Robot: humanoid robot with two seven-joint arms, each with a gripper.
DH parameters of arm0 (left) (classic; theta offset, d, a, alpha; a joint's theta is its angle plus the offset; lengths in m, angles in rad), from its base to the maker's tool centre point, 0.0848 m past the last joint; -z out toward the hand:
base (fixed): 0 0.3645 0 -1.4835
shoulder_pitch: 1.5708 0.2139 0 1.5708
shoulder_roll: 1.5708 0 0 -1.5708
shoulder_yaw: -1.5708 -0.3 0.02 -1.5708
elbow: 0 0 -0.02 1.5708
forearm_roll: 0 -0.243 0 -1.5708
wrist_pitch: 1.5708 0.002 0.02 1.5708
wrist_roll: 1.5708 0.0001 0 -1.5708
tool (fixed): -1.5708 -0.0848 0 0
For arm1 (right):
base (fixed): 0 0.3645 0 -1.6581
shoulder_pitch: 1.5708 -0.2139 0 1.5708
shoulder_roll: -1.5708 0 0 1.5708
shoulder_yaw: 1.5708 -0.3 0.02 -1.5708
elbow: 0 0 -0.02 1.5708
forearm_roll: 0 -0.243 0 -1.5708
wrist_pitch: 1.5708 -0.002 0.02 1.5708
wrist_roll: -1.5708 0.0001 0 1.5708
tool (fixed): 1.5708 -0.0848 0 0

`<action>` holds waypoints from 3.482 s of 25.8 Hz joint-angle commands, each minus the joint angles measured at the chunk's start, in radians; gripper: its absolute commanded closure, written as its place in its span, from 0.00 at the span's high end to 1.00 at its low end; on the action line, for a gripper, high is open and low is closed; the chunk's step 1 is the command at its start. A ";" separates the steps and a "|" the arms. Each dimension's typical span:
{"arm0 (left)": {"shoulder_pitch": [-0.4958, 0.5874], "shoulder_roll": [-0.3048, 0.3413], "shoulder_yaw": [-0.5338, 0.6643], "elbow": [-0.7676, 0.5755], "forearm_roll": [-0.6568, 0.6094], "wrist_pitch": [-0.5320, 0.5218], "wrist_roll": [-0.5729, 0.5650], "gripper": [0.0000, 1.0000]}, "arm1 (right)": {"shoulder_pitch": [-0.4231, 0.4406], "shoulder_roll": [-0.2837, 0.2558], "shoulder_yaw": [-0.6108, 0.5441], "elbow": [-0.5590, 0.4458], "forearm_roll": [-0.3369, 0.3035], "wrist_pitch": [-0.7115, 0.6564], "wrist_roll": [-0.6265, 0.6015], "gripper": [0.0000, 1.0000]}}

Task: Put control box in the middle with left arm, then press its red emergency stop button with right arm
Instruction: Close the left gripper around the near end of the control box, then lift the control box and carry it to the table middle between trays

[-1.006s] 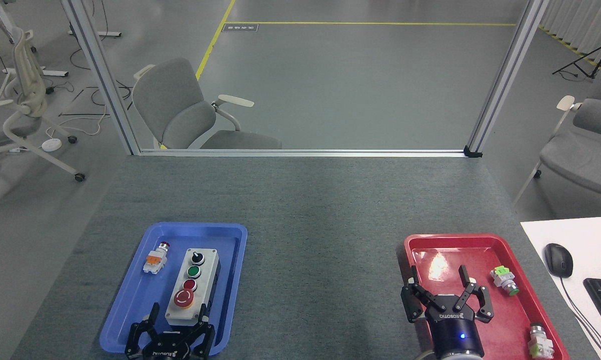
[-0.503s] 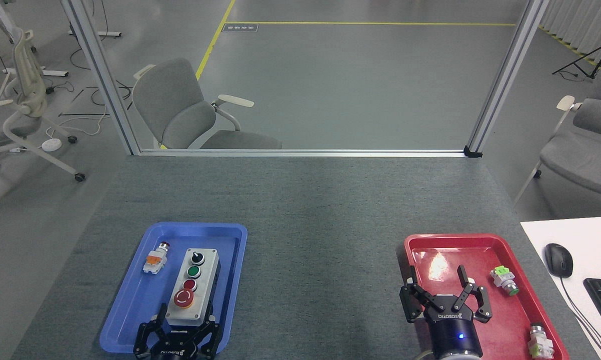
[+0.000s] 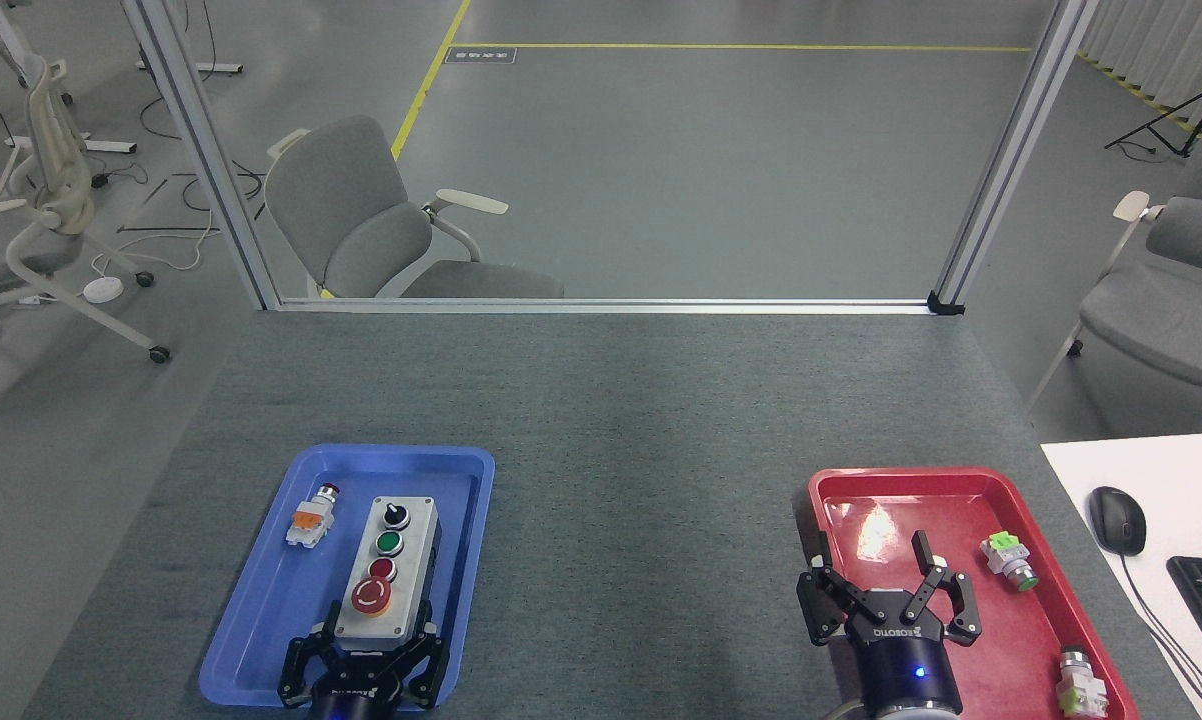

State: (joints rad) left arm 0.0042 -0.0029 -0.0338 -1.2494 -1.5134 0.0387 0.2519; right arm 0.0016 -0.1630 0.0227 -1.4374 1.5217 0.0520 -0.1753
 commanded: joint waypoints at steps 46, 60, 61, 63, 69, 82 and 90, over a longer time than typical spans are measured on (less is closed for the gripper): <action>-0.052 0.017 0.005 0.056 0.007 -0.043 -0.006 0.00 | -0.002 0.005 -0.001 0.011 0.000 -0.001 0.005 0.97; -0.007 0.014 0.009 -0.133 0.005 -0.026 -0.034 0.00 | -0.002 0.002 -0.001 0.011 0.000 -0.001 0.005 0.97; -0.007 0.011 0.008 -0.150 0.001 -0.026 -0.052 0.00 | -0.002 0.002 -0.001 0.011 0.002 -0.001 0.003 0.97; -0.010 0.004 0.002 -0.170 -0.005 -0.025 -0.079 0.00 | -0.002 0.003 -0.001 0.011 0.002 -0.001 0.005 0.97; -0.029 -0.055 -0.100 -0.174 -0.045 0.032 -0.121 0.00 | -0.002 0.003 -0.001 0.011 0.002 -0.001 0.005 0.97; -0.142 -0.131 -0.385 -0.039 -0.157 0.225 -0.168 0.00 | -0.002 -0.010 -0.010 0.025 0.000 -0.009 0.003 0.97; -0.283 -0.134 -0.488 0.182 -0.143 0.251 -0.168 0.00 | -0.002 0.000 -0.017 0.046 0.003 -0.011 0.002 0.97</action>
State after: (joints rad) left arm -0.2368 -0.1349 -0.4880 -1.1410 -1.6606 0.2855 0.0829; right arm 0.0009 -0.1670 0.0085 -1.4028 1.5238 0.0411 -0.1732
